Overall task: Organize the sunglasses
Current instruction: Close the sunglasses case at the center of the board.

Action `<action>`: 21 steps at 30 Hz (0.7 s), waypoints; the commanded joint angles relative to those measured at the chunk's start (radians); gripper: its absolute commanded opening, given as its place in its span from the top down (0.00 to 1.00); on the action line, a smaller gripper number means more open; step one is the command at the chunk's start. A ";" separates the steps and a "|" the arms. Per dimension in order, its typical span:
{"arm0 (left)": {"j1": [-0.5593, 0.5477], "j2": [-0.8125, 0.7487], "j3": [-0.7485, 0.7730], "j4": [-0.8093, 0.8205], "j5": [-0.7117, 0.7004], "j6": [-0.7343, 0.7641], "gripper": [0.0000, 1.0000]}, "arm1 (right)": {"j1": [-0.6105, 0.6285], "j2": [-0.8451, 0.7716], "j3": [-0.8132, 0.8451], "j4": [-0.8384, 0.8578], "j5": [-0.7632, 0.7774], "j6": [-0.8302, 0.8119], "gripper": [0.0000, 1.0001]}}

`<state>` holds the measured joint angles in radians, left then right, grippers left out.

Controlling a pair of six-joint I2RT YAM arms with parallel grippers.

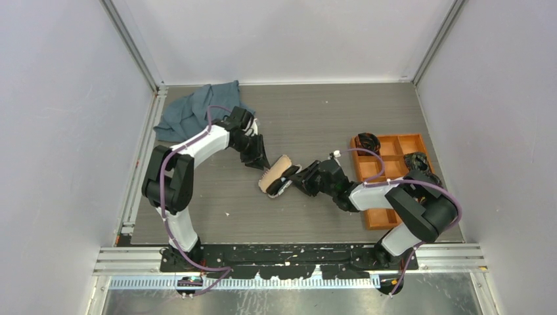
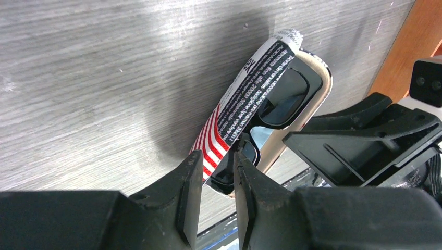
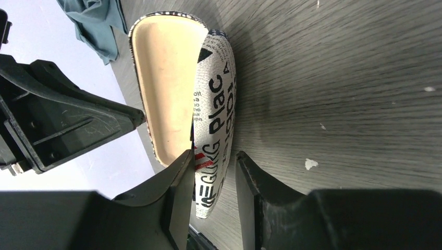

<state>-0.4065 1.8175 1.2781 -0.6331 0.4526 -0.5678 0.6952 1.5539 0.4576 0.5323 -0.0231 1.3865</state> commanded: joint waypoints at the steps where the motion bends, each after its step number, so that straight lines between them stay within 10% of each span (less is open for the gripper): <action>1: -0.003 0.022 0.064 -0.031 -0.043 0.041 0.70 | -0.001 -0.049 -0.008 0.014 0.007 -0.017 0.61; 21: -0.003 0.065 0.052 0.001 0.092 0.041 0.79 | -0.001 -0.044 0.014 -0.013 0.002 -0.033 0.67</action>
<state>-0.4061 1.8790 1.3201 -0.6468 0.4793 -0.5232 0.6952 1.5288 0.4530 0.5217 -0.0246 1.3701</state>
